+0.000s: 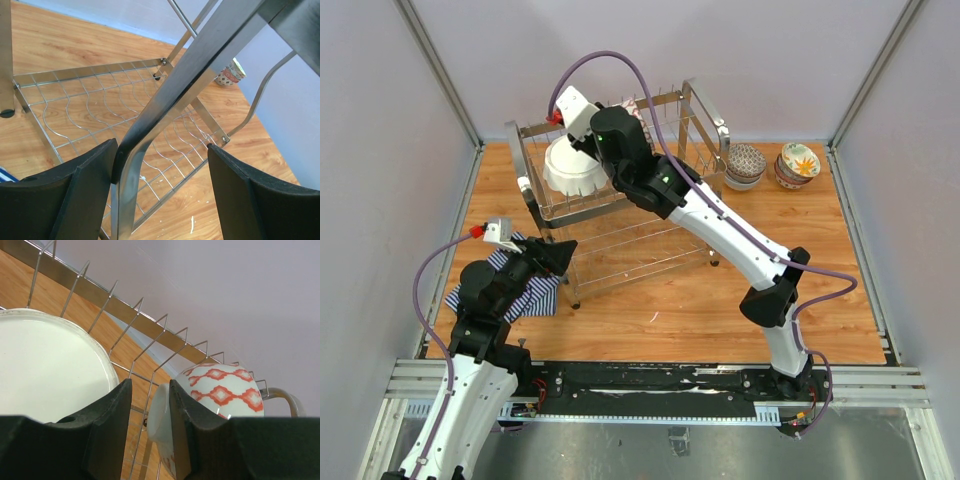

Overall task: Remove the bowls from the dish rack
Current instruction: Adjust the bowl in the dish rack.

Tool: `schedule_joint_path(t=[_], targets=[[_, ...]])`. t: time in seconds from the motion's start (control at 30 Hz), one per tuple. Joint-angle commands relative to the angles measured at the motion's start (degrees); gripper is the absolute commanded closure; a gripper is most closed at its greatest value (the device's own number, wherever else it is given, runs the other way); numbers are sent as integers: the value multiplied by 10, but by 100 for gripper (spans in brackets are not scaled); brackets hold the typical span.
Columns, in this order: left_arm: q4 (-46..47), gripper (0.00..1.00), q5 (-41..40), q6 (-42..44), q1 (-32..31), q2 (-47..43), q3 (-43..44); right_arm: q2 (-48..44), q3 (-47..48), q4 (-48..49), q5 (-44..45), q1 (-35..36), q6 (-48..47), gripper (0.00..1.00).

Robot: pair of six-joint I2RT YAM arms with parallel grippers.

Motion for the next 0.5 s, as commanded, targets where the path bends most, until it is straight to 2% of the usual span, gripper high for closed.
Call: schedule_joint_path(t=[0.0, 0.47], targets=[[15, 23, 5, -2, -4, -9, -4, -13, -9, -8, -13, 17, 27, 63], [11, 23, 4, -3, -3, -16, -4, -23, -27, -5, -35, 17, 59, 63]])
